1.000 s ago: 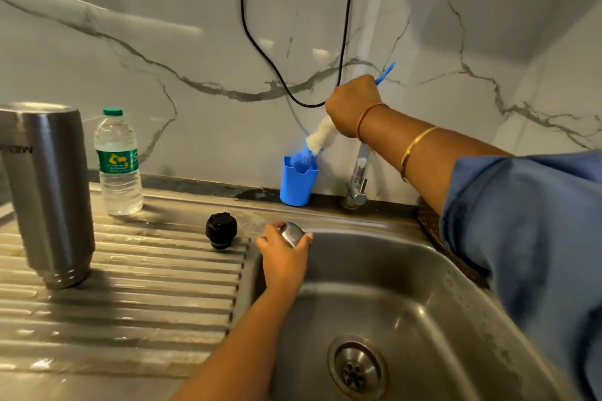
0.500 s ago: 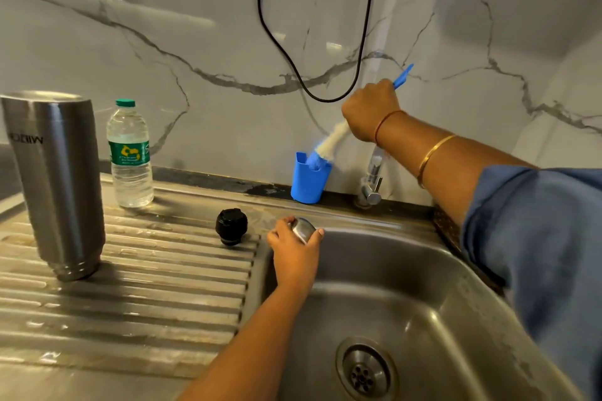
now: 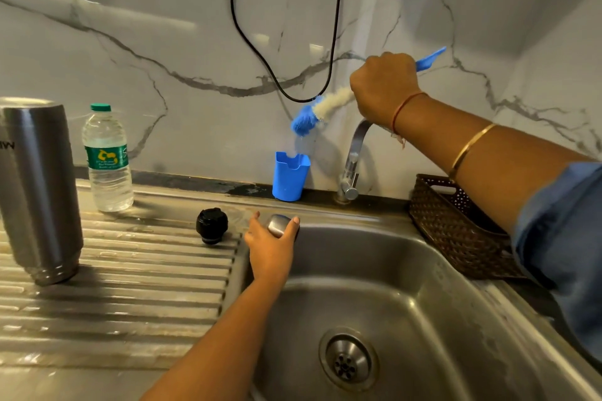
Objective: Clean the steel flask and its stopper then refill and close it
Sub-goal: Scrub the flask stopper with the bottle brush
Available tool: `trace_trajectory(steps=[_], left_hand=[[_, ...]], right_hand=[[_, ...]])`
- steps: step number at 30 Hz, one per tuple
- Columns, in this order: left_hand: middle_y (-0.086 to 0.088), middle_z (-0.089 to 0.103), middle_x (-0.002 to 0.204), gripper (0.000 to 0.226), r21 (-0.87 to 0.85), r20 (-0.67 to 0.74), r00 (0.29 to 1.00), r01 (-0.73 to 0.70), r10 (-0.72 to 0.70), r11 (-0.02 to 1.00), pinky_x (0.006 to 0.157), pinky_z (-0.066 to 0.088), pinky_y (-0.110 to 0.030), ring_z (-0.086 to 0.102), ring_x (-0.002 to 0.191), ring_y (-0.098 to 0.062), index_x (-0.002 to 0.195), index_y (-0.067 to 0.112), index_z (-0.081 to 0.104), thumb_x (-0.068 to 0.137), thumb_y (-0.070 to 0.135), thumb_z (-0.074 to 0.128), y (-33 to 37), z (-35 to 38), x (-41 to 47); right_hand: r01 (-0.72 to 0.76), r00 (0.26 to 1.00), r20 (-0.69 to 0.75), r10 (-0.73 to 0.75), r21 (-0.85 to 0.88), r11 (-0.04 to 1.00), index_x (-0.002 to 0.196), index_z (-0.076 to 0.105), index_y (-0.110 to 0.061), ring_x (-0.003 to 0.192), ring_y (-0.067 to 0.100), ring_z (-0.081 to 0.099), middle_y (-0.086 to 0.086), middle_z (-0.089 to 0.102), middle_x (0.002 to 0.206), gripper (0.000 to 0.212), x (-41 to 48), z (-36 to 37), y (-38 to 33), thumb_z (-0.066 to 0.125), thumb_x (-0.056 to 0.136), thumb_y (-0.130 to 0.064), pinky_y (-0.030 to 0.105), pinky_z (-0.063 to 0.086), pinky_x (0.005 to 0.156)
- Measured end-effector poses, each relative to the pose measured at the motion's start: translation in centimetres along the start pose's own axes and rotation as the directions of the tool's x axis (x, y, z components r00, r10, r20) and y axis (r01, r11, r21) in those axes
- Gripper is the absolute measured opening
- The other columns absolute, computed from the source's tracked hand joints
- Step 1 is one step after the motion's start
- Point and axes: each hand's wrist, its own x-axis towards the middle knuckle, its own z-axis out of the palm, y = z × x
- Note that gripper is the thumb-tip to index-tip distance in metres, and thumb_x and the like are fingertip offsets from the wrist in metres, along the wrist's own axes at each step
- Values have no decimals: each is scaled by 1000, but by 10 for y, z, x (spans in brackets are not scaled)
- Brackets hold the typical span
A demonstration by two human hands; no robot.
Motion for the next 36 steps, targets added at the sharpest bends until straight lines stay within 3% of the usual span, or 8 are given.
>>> trace_trajectory(steps=[7,10,15,19,23,29,34,36], left_hand=[[-12,46,136,71,-7,-2,1000,2,-2,1000,85,43,-28,53,115,-27,141,22,37,84,58,58,-5,-2,4],[-11,60,117,60,-178,97,986,148,-133,973,87,54,-42,61,102,-26,125,20,50,82,61,55,-6,-3,8],[-7,58,113,34,-512,368,871,483,-326,711,84,50,-44,58,108,-28,114,24,48,93,51,48,-2,-5,11],[-15,57,112,45,-621,421,821,571,-385,537,74,51,-39,59,96,-31,124,15,45,92,46,52,-1,-5,14],[-18,58,101,48,-671,470,802,597,-369,440,70,51,-38,59,87,-31,120,8,46,91,45,54,-3,-4,16],[-17,60,104,48,-654,459,820,572,-342,495,85,49,-40,60,91,-31,116,6,49,90,47,54,-8,-5,15],[-16,63,112,33,-479,488,848,460,-209,748,95,49,-46,63,104,-32,114,12,52,89,31,61,-6,-4,1],[-16,62,114,23,-400,512,839,422,-184,813,92,50,-46,63,103,-31,106,16,52,88,25,64,-6,-1,-6]], right_hand=[[-20,997,76,9,150,989,107,61,1,92,32,60,16,59,104,22,-30,27,-21,45,93,-6,33,31,65],[-116,982,168,81,208,971,112,60,-2,92,28,61,14,61,104,24,-40,37,-24,50,94,-14,31,34,66],[-291,936,309,168,415,862,110,61,-2,79,22,53,10,59,95,23,-65,48,-6,50,92,-12,27,33,67],[-302,944,278,176,521,798,94,68,-9,66,22,51,6,57,75,22,-113,54,8,49,92,-19,29,42,62],[-227,958,275,75,576,785,98,70,-19,79,28,60,6,65,88,25,-168,52,10,47,93,-30,36,51,68],[-102,954,295,-58,499,860,120,56,-32,96,25,61,-3,56,106,32,-224,48,-2,35,97,-40,31,40,67],[41,960,247,-134,349,936,115,55,-21,85,24,63,2,60,103,28,-229,46,-7,36,97,-30,29,33,55],[56,924,324,-203,409,911,108,60,-20,81,23,61,3,63,99,27,-221,44,-7,37,97,-30,29,36,60]])
